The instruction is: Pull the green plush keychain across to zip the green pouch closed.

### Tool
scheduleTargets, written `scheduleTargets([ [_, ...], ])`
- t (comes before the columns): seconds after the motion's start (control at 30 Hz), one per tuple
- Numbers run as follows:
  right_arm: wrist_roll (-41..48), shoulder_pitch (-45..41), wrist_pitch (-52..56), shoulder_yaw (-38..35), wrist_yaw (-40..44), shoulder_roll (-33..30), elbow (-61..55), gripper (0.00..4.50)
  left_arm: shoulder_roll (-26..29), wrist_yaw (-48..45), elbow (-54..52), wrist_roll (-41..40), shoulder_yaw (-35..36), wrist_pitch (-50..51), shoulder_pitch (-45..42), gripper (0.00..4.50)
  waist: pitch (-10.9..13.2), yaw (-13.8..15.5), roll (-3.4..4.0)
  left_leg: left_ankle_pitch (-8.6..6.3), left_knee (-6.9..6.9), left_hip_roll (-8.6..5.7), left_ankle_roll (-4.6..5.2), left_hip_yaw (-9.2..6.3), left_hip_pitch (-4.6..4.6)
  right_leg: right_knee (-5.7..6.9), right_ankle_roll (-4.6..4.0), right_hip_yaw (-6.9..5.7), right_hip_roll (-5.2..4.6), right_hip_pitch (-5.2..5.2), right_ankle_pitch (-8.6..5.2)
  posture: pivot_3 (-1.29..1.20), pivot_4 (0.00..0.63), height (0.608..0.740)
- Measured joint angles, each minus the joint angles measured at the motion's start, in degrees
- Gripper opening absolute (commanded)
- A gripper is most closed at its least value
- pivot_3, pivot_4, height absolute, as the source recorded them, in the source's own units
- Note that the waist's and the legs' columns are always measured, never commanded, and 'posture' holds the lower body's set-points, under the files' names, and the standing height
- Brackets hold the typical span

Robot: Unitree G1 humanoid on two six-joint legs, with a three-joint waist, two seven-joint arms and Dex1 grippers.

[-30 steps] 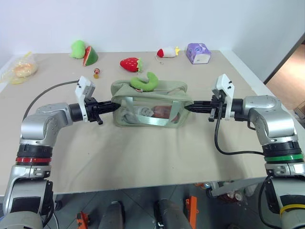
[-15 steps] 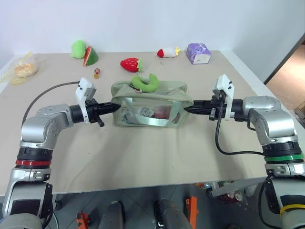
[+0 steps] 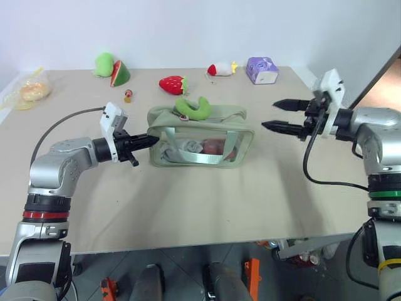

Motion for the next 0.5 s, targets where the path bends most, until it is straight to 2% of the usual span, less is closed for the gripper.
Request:
scheduleTargets([
  [0.13, 3.73, -3.84, 0.99, -0.47, -0.08, 4.28, -4.27, 3.73, -0.21, 0.21, -0.37, -0.13, -0.08, 0.03, 0.23, 0.0, -0.01, 0.04, 0.01, 0.0, -0.03, 0.02, 0.0, -0.06, 0.05, 0.0, 0.0, 0.0, 0.06, 0.05, 0.01, 0.0, 0.15, 0.74],
  [0.33, 1.73, -5.05, 1.98, 8.77, -0.68, 12.97, -7.68, 3.73, -0.43, 0.33, -1.05, -0.67, -0.1, 0.13, 0.57, 0.0, 0.0, 0.21, 0.02, 0.02, 0.0, 0.01, 0.03, -0.04, -0.07, 0.0, 0.02, 0.0, 0.04, -0.02, 0.03, 0.0, 0.15, 0.74],
  [0.5, -0.57, -9.4, 0.64, 10.77, -1.45, 15.24, -6.94, 3.73, -0.48, 0.37, -1.11, -0.88, -0.12, 0.12, 0.57, 0.0, 0.0, 0.3, 0.01, 0.02, -0.03, 0.01, 0.02, -0.04, -0.09, -0.03, 0.03, -0.01, 0.03, -0.03, 0.02, 0.0, 0.15, 0.74],
])
